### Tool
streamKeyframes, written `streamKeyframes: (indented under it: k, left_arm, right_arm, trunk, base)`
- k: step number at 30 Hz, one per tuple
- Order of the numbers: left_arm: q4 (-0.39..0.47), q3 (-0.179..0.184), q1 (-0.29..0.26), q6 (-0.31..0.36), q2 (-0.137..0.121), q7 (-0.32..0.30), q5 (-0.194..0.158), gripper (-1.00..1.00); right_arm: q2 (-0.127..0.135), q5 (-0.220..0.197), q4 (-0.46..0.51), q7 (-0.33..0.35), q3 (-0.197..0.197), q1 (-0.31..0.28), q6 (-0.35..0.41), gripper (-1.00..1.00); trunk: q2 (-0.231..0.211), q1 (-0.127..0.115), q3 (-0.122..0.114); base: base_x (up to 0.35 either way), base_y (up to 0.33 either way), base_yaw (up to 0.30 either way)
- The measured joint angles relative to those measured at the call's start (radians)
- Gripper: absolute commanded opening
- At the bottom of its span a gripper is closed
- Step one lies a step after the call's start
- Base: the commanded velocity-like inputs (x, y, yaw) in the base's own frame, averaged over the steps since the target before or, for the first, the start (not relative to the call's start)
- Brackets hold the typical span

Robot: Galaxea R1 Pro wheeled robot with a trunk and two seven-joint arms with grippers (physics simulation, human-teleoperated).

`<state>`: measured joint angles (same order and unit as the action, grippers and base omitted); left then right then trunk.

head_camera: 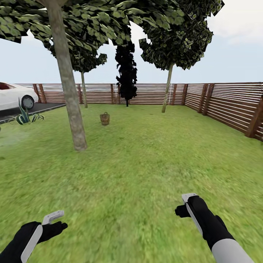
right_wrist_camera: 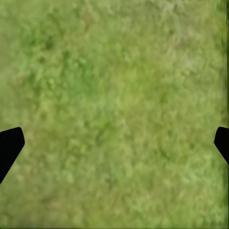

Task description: Take the three Easter eggs out of the wicker basket on the lawn in the garden, then place them on the lawn next to a single tree (choose any tree) so that all three eggs are next to the same tree and none are left in the basket.

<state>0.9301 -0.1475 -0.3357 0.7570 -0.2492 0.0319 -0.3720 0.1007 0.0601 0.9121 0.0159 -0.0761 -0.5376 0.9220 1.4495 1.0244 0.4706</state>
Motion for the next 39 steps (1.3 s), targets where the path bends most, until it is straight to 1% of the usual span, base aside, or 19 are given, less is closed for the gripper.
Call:
streamKeyframes:
  k: [5,8,11,19,39]
  left_arm:
    - [-0.001,0.0,0.0,0.0,0.006,0.0,0.0,1.0]
    - [-0.002,0.001,0.0,0.0,0.017,0.0,0.0,1.0]
    - [-0.002,0.001,0.0,0.0,0.022,0.0,0.003,1.0]
    - [-0.002,0.001,0.0,0.0,0.024,0.0,0.005,1.0]
    - [-0.002,0.001,0.0,0.0,0.027,0.0,0.005,1.0]
  right_arm:
    - [0.0,0.0,0.0,0.0,0.0,0.0,0.0,1.0]
    - [0.0,0.0,0.0,0.001,0.0,0.0,0.0,1.0]
    - [0.0,0.0,-0.001,0.0,0.0,0.0,0.0,1.0]
    - [0.0,0.0,-0.001,0.001,0.0,0.0,0.0,1.0]
    - [0.0,0.0,0.0,0.001,0.0,0.0,0.0,1.0]
  trunk:
    - [0.0,0.0,0.0]
    - [0.0,0.0,0.0]
    - [0.0,0.0,0.0]
    - [0.0,0.0,0.0]
    - [0.0,0.0,0.0]
  base:
    - [0.339,-0.106,-0.04]
    - [0.339,-0.107,-0.004]
    - [0.339,-0.106,-0.001]
    - [0.339,-0.086,0.0]
    - [0.339,-0.001,0.0]
